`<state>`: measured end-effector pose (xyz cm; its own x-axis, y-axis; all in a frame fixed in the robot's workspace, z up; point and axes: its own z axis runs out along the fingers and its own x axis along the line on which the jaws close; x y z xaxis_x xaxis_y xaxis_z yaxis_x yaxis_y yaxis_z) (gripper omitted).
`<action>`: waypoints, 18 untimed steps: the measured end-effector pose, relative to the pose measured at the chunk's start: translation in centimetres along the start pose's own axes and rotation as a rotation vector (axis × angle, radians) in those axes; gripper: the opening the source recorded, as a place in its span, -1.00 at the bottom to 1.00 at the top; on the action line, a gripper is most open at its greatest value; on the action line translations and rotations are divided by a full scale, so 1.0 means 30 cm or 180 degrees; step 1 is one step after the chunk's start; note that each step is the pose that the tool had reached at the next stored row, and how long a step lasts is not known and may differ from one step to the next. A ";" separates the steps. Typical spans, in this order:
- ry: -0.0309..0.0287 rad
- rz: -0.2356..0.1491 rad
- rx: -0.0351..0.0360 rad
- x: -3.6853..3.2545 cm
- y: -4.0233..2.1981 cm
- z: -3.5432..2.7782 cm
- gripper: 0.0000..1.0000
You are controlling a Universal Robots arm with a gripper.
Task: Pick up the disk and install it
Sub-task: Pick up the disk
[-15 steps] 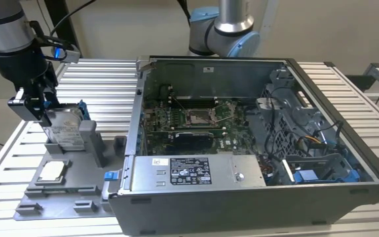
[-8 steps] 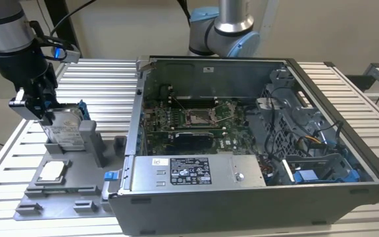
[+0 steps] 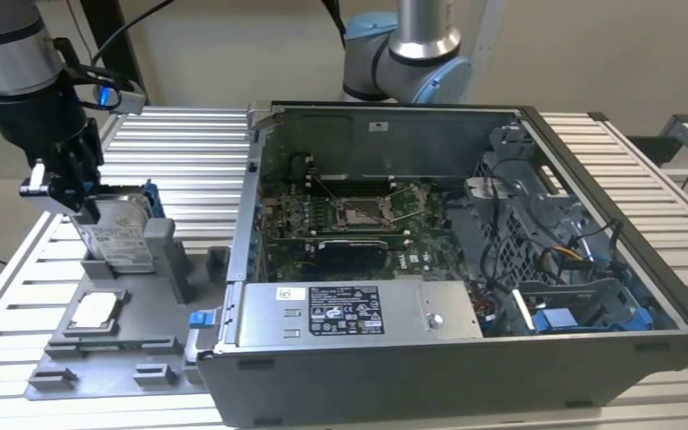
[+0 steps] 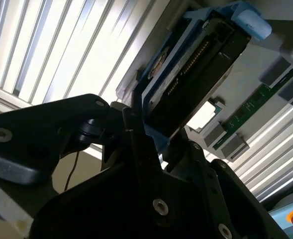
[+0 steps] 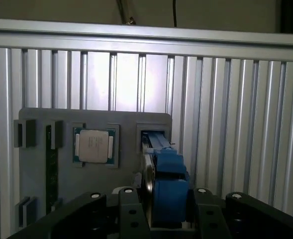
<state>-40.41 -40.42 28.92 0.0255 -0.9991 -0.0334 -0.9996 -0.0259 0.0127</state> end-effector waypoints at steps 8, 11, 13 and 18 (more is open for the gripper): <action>0.0000 0.0001 0.0000 0.000 0.000 0.000 -1.00; 0.0000 0.0002 0.0000 0.000 0.000 0.000 -1.00; 0.0000 0.0002 0.0000 0.000 0.000 0.000 -1.00; 0.0000 0.0002 0.0000 0.000 0.000 0.000 -1.00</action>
<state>-40.41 -40.42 28.92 0.0248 -0.9991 -0.0334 -0.9996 -0.0252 0.0127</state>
